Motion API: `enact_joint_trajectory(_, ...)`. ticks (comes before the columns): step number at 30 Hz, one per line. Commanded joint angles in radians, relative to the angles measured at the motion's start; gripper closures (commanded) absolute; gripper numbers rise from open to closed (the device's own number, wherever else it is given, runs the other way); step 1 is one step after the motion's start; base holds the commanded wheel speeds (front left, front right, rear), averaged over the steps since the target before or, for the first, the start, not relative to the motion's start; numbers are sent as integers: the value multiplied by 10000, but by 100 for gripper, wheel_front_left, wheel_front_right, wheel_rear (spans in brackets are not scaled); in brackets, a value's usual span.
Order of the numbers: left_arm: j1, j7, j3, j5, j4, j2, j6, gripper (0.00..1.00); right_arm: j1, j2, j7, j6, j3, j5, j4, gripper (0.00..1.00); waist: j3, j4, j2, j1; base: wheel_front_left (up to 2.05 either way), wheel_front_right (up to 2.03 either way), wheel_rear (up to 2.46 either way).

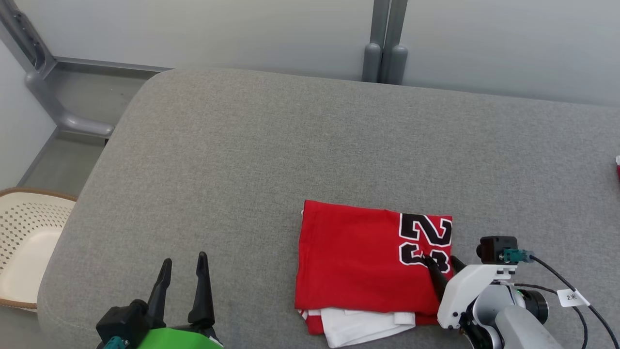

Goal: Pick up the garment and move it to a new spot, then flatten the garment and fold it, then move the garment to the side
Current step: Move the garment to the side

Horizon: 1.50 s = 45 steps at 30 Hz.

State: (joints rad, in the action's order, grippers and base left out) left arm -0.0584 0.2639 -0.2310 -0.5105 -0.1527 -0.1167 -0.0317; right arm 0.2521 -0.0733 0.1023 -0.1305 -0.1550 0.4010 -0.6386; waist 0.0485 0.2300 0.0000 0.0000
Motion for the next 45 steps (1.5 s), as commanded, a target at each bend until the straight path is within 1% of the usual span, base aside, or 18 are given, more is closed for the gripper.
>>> enact_joint_trajectory(1,41,1,35,43,1,9,22,0,13,35,-73,-3,-146,130,-157,81,-17,-42,0,0,0,0,0)
enact_joint_trajectory(2,21,1,41,68,11,11,20,0,59,22,-174,-3,-193,187,-176,89,-22,-83,0,0,0,0,0)
enact_joint_trajectory(3,0,1,38,93,21,12,24,0,131,-1,-300,-3,-225,239,-191,100,-25,-142,0,0,0,0,0)
enact_joint_trajectory(7,11,1,130,125,-34,-50,130,0,437,-170,-856,-2,-224,270,-214,100,19,-527,0,0,0,0,0)
enact_joint_trajectory(11,70,1,194,183,-41,-50,204,0,734,-422,-1230,0,-137,184,-145,100,145,-1188,0,0,0,0,0)
enact_joint_trajectory(13,96,1,162,239,52,10,150,0,859,-621,-1312,0,-63,147,-42,100,243,-1604,0,0,0,0,0)
enact_joint_trajectory(15,184,1,168,299,52,-13,218,0,955,-894,-1368,0,108,84,116,100,365,-2046,0,0,0,0,0)
enact_joint_trajectory(20,407,0,162,466,132,-15,266,0,1199,-1513,-1275,0,592,-102,576,100,751,-3353,0,0,0,0,0)
enact_joint_trajectory(22,541,-3,115,551,168,-35,279,0,1301,-1668,-1204,-2,807,-153,798,100,933,-3862,0,0,0,0,0)
enact_joint_trajectory(26,876,-23,63,613,196,-117,299,0,1498,-1792,-1084,-2,1247,-203,1211,100,1330,-4764,0,0,0,0,0)
enact_joint_trajectory(30,1239,-77,-35,722,184,-195,332,0,1688,-1717,-988,-2,1545,-256,1526,100,1648,-5371,0,0,0,0,0)
enact_joint_trajectory(33,1410,-114,-84,754,112,-224,361,0,1812,-1627,-896,-2,1644,-257,1715,100,1761,-5578,0,0,0,0,0)
enact_joint_trajectory(37,1540,-108,-139,736,-6,-212,403,0,2027,-1566,-810,-2,1674,-333,1887,100,1762,-5588,0,0,0,0,0)
enact_joint_trajectory(45,1538,-55,-136,592,-246,-68,388,0,2851,-1606,-439,-2,1580,-689,2084,100,1436,-4991,0,0,0,0,0)
